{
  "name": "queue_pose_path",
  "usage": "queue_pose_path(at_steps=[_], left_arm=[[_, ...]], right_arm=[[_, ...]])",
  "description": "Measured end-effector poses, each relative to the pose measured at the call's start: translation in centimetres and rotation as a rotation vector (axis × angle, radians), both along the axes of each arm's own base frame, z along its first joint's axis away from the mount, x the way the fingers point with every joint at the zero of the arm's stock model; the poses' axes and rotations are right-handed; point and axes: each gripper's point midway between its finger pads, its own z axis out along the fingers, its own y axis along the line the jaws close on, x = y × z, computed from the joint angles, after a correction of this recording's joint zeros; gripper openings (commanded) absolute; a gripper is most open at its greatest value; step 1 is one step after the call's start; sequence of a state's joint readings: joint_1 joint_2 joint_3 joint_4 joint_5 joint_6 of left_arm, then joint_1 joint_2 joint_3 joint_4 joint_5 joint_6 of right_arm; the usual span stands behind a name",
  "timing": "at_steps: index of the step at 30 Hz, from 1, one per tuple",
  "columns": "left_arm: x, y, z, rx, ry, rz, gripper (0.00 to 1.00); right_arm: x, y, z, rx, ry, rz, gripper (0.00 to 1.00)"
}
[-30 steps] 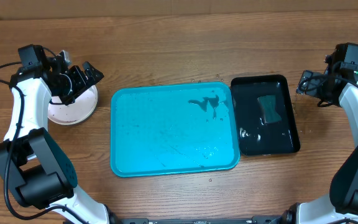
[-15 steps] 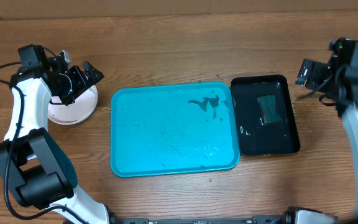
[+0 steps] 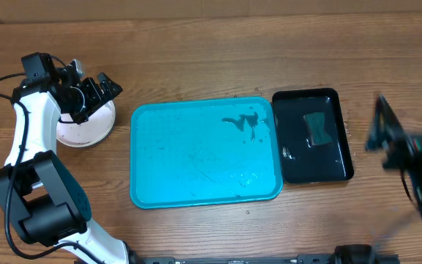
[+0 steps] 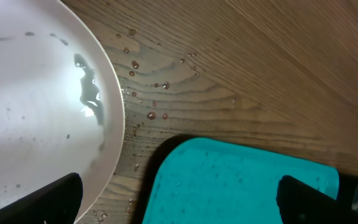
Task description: Clean dirty plates on tray and stack at the side
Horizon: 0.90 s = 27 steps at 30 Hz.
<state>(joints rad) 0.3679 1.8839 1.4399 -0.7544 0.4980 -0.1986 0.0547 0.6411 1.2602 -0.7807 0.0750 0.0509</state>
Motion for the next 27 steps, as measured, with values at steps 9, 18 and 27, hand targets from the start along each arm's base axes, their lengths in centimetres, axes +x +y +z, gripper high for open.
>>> queue_pose_path(at_steps=[9, 18, 27], left_arm=[[0.0, 0.0, 0.0, -0.001, 0.001, 0.0, 1.0], [0.0, 0.0, 0.0, -0.001, 0.0, -0.001, 1.0], [0.0, 0.0, 0.0, 0.0, -0.001, 0.0, 1.0]], right_arm=[[-8.3, 0.3, -3.2, 0.012, -0.237, 0.046, 1.0], [-4.4, 2.1, -6.4, -0.003, -0.468, 0.138, 1.0], [-0.8, 4.0, -12.7, -0.023, -0.53, 0.243, 1.0]])
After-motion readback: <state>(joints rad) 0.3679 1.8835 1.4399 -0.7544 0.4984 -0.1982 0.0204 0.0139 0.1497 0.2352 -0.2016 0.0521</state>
